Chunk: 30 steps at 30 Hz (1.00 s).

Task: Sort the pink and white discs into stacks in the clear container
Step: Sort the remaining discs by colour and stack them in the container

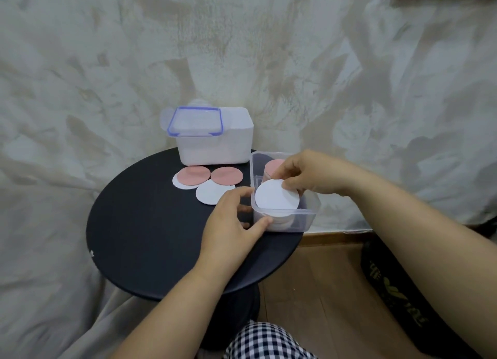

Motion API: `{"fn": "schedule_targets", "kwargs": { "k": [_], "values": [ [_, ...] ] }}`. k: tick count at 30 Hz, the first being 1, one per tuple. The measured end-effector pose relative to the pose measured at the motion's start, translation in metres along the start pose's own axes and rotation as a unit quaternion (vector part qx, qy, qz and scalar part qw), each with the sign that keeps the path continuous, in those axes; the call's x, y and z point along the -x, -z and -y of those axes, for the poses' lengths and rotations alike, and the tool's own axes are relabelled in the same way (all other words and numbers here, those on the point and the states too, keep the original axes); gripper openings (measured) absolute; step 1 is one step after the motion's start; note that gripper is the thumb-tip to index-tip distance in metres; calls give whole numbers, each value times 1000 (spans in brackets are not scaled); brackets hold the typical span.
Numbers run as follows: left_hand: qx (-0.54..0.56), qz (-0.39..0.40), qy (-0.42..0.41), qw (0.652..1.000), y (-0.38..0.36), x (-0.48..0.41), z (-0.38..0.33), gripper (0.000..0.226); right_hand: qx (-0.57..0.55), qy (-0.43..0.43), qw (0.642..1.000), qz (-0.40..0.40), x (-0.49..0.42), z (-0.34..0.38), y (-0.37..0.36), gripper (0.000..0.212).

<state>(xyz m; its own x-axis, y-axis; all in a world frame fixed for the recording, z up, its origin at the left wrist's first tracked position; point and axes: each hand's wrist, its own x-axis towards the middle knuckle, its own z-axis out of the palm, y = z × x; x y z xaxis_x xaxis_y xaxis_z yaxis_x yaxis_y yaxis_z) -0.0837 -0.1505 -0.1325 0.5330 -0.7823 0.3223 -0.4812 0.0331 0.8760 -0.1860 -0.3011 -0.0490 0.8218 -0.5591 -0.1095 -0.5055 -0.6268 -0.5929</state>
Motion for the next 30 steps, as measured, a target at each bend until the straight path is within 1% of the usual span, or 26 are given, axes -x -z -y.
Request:
{"fn": "schedule_targets", "kwargs": {
  "k": [4,10,15,18,21,26,28,30],
  "values": [
    [-3,-1,-1,1000,1,0,0,51,43,7,999,-24,-2,0,-4,25],
    [-3,1,-3,1000,2,2,0,50,85,25,996,-19,-3,0,-6,25],
    [-7,3,-5,1000,3,2,-1,50,115,53,992,23,-4,-3,-6,20],
    [-10,6,-1,1000,3,2,0,48,136,58,988,34,-4,-5,-7,29],
    [-13,6,1,1000,3,2,1,46,131,53,990,20,-3,-4,-9,37],
    [-13,6,4,1000,2,2,2,47,146,46,988,4,-1,-3,-10,44],
    [-8,7,4,1000,2,1,2,46,158,48,986,-1,1,-3,-10,43],
    [5,11,3,1000,5,2,1,42,179,56,982,-6,3,-1,-10,36]
  ]
}}
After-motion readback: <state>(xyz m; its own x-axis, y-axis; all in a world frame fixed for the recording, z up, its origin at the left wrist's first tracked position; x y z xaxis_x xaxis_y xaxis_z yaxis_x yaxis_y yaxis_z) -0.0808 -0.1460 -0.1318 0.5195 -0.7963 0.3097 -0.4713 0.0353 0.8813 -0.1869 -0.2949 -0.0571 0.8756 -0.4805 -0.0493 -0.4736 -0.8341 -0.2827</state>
